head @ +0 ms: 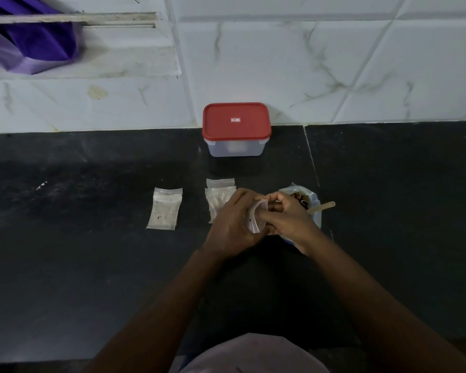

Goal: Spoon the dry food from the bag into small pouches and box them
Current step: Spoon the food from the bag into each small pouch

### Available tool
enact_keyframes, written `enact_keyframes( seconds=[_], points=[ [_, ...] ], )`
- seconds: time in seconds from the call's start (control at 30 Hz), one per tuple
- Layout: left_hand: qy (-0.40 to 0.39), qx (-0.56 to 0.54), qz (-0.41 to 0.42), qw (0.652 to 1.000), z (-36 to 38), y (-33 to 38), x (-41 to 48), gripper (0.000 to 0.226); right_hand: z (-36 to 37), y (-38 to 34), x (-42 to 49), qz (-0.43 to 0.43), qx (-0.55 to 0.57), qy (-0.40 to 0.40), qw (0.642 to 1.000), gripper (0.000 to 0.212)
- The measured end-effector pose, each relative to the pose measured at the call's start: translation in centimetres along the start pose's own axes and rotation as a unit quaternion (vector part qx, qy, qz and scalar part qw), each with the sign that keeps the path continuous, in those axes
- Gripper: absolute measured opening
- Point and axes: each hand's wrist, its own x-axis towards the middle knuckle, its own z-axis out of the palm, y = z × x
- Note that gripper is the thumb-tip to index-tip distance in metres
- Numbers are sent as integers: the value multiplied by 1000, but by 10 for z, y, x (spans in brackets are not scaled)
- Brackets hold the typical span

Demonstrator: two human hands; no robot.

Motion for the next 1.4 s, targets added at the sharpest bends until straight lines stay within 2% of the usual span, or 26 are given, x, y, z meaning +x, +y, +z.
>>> enact_keyframes(
  seconds=[0.23, 0.4, 0.53, 0.7, 0.93, 1.07, 1.3, 1.4],
  points=[
    [3, 14, -22, 1000, 11, 4, 3, 52, -13, 4, -3, -1, -78, 26, 997, 24],
    [22, -25, -27, 999, 16, 9, 6, 46, -19, 3, -4, -21, -98, 63, 993, 18],
    [23, -14, -28, 999, 20, 8, 10, 46, -24, 2, -7, -3, -58, 48, 997, 25],
    [3, -19, -10, 1000, 29, 12, 13, 56, -25, 3, -2, 29, -89, 22, 995, 27],
    [37, -52, -4, 998, 40, 16, 11, 41, -27, 2, -4, 41, -73, -1, 997, 32],
    [56, -76, -50, 994, 39, 10, 9, 34, -34, 2, -8, 37, -63, 1, 997, 29],
    [50, -93, -95, 990, 38, 9, 9, 38, -44, 3, -13, -11, -80, 59, 995, 36],
    [55, -102, -134, 984, 39, 10, 9, 42, -56, 4, -19, -76, -96, 159, 980, 25]
  ],
)
